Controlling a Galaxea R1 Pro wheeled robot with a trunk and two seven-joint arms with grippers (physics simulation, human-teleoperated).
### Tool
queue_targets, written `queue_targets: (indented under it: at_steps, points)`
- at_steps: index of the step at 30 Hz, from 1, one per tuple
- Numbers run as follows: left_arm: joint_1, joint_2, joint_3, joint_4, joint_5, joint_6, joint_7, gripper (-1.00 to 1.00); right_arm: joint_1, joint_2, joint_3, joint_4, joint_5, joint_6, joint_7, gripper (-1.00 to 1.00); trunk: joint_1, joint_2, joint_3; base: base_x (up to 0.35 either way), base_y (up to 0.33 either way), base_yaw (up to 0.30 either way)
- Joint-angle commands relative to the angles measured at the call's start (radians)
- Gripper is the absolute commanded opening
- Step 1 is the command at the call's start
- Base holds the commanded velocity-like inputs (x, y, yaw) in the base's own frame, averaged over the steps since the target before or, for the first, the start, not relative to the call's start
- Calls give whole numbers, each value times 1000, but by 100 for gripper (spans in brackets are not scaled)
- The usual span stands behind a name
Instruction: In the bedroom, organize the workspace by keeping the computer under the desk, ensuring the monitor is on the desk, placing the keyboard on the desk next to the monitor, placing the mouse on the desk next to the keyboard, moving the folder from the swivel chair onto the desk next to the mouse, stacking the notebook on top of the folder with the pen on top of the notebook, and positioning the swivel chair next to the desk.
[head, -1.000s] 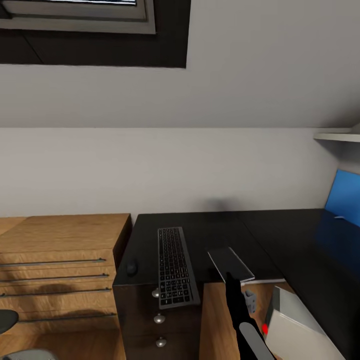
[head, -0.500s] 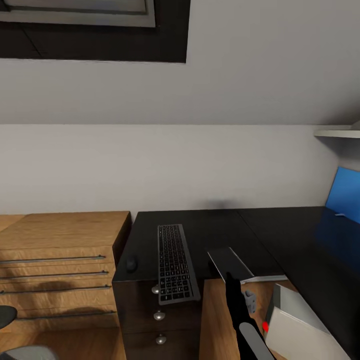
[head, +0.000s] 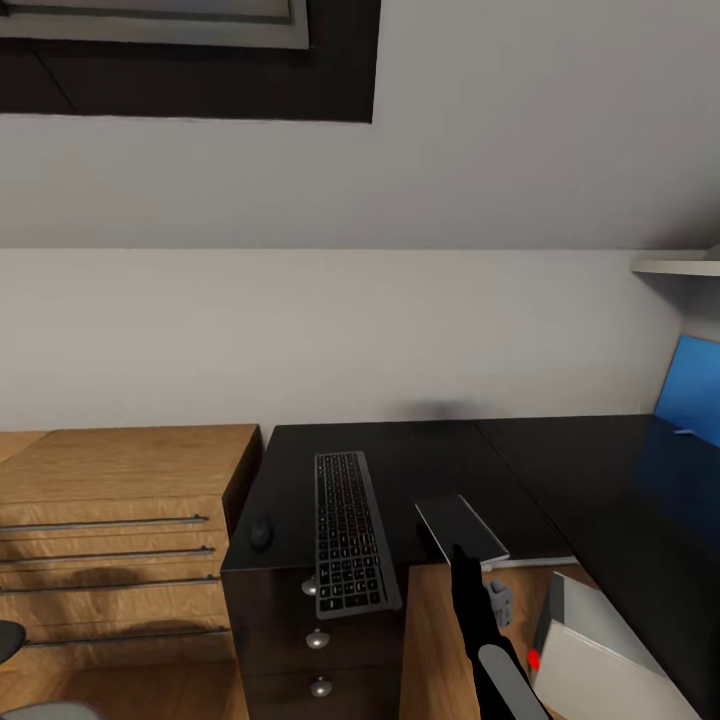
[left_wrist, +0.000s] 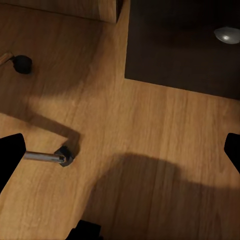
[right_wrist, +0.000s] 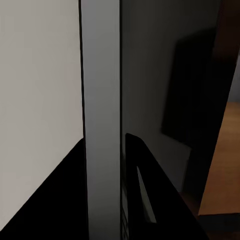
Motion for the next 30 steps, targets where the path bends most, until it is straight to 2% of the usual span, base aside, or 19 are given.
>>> queue_targets:
  at_steps: [1, 30]
  points:
    - [0, 0, -2, -2, 9, 3, 5, 100, -1, 0, 3, 1, -12, -5, 8, -100, 0, -1, -1, 22, 0, 0]
    - [0, -1, -2, -1, 7, 4, 5, 100, -1, -8, 3, 0, -12, -4, 6, -100, 0, -1, -1, 1, 0, 0]
